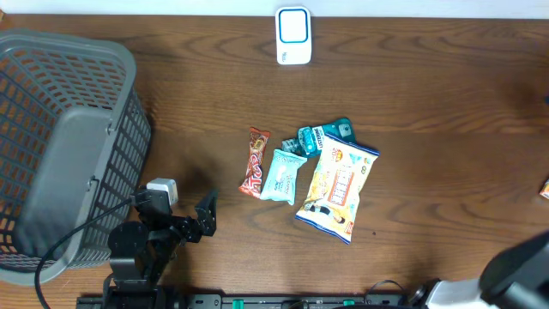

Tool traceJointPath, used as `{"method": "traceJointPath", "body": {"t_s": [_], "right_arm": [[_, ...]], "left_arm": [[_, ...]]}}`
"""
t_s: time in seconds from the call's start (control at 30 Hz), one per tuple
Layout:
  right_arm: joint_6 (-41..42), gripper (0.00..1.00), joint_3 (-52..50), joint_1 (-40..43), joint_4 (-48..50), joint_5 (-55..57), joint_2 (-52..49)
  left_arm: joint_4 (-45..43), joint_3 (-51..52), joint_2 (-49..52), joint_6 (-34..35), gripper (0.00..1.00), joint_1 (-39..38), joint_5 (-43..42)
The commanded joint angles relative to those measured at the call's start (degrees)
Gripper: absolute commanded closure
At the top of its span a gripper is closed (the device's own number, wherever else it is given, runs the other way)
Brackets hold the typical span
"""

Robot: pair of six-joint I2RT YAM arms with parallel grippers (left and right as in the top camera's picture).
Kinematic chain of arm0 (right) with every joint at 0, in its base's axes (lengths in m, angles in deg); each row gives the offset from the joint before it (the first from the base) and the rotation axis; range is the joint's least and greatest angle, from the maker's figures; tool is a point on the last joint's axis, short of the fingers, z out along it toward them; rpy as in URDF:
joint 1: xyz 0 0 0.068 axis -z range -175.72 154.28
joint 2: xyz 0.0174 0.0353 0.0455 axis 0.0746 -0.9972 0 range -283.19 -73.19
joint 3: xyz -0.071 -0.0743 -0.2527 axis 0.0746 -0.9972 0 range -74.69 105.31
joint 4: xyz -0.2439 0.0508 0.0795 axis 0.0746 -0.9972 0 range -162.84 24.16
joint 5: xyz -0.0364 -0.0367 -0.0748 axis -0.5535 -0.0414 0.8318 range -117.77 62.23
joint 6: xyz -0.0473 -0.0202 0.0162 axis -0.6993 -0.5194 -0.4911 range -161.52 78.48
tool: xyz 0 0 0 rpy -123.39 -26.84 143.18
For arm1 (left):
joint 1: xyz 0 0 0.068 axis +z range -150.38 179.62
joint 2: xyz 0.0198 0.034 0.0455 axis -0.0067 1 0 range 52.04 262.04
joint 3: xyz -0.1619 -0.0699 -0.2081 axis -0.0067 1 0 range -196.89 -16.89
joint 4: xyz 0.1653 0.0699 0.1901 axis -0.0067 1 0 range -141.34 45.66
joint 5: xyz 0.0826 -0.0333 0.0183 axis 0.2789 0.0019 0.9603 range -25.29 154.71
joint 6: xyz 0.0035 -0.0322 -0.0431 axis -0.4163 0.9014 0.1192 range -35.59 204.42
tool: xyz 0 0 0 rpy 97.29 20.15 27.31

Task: Scan the item barcode
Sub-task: 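Carry the scanned Kleenex pack rightward off the table edge, then reach the right gripper to the yellow snack bag and grasp it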

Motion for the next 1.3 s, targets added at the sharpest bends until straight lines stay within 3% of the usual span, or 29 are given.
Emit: {"method": "traceJointPath", "body": {"t_s": [0.0, 0.17, 0.27, 0.33, 0.43, 0.47, 0.63, 0.77, 0.83, 0.97, 1.27], "right_arm": [[6.75, 0.01, 0.57, -6.71, -9.64, -20.92, 4.39], [7.02, 0.01, 0.5, -20.35, -17.97, -30.53, 3.34], [1.09, 0.01, 0.5, -30.75, -21.66, -33.03, 1.86], [-1.11, 0.01, 0.5, -38.1, -22.43, -27.98, 0.68], [2.29, 0.01, 0.5, -46.71, -23.12, -17.25, -0.76], [6.45, 0.01, 0.5, -52.7, -24.06, -9.97, -2.25], [21.31, 0.01, 0.5, -67.6, -28.39, 5.75, -9.6], [29.59, 0.01, 0.52, -72.3, -31.19, 10.23, -15.76], [33.86, 0.05, 0.52, -72.89, -33.11, 11.17, -19.93], [34.36, 0.09, 0.52, -72.78, -33.24, 11.17, -24.33], [34.27, 0.06, 0.52, -72.74, -31.43, 11.17, -29.18]], "left_arm": [[-0.04, -0.02, -0.13, -0.55, 0.01, -0.13, -0.52], [-0.04, -0.02, -0.15, -0.52, 0.01, -0.13, -0.52], [-0.04, -0.02, -0.15, -0.55, 0.01, -0.13, -0.52], [-0.04, -0.02, -0.15, -0.52, 0.01, -0.13, -0.52], [-0.04, -0.02, -0.13, -0.52, 0.01, -0.13, -0.52], [-0.04, -0.02, -0.15, -0.52, 0.01, -0.13, -0.52], [-0.04, -0.02, -0.15, -0.52, 0.01, -0.13, -0.52], [-0.04, -0.02, -0.13, -0.52, 0.01, -0.13, -0.52], [-0.04, -0.02, -0.13, -0.52, 0.01, -0.13, -0.52], [-0.04, -0.02, -0.15, -0.55, 0.01, -0.13, -0.52], [-0.04, -0.02, -0.13, -0.52, 0.0, -0.13, -0.52]]}}
